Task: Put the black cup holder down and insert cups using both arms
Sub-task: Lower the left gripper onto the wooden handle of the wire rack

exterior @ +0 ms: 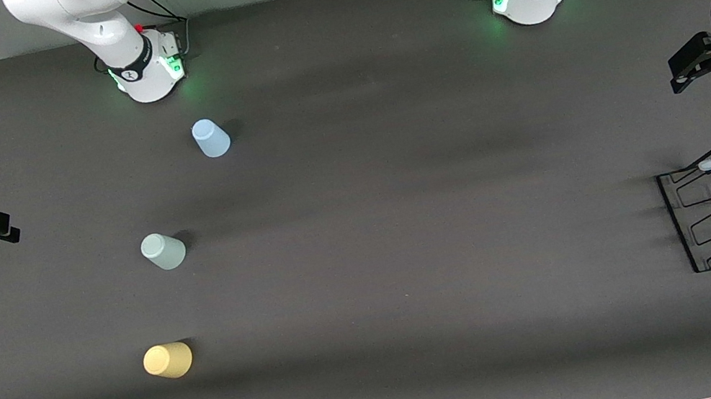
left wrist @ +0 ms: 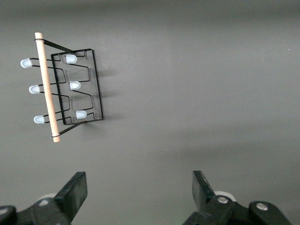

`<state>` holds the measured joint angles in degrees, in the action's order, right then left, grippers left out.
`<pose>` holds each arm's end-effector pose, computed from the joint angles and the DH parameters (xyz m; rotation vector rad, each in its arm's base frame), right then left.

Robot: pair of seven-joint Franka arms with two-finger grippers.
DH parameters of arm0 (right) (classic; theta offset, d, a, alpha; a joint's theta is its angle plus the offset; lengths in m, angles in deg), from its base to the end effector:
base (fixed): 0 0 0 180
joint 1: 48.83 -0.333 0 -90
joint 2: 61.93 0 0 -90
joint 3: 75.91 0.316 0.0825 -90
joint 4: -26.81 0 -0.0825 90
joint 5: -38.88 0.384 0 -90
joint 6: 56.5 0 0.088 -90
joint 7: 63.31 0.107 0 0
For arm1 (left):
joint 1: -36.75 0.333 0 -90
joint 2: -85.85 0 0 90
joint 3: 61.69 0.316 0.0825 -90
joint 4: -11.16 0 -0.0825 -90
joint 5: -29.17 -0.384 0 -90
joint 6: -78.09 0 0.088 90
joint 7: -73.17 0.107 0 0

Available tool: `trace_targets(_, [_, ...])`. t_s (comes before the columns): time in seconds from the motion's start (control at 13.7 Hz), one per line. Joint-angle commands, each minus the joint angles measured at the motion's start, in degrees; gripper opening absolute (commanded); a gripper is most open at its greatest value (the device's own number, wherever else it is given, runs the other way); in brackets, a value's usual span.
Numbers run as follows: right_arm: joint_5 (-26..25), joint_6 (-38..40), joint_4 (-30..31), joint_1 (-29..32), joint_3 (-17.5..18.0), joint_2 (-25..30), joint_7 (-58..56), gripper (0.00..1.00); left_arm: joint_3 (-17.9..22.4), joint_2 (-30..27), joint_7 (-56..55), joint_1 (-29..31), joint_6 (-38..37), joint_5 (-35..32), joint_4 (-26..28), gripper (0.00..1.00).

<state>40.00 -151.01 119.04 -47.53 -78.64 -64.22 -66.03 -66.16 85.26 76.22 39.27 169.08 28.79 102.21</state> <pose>0.5711 -0.0378 0.5905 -3.1238 0.0381 -0.0014 0.5526 -0.0183 0.6231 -3.1310 0.1368 -0.0143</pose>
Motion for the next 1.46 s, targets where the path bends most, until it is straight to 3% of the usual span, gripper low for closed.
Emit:
trace_targets(0.0, [-0.15,-0.76,-0.13,-0.34,-0.43,0.08,-0.97,1.0,0.16,-0.99,1.0,1.25,1.2,-0.06,1.32,1.0])
trace_targets(0.66, [-0.06,-1.2,-0.47,-0.34,-0.43,-0.18,-0.8,1.0,0.16,0.76,1.0,1.34,3.13,-0.15,0.27,1.0])
trace_targets(0.95, [-0.06,-1.29,-0.47,-0.34,-0.43,-0.26,-0.8,1.0,0.16,9.54,-0.14,1.78,2.43,-0.59,-11.67,1.0])
trace_targets(1.39, [-0.06,-1.29,-0.47,-0.34,-0.43,-0.26,-0.8,1.0,0.16,17.18,5.72,8.72,3.92,-0.76,-12.04,1.0])
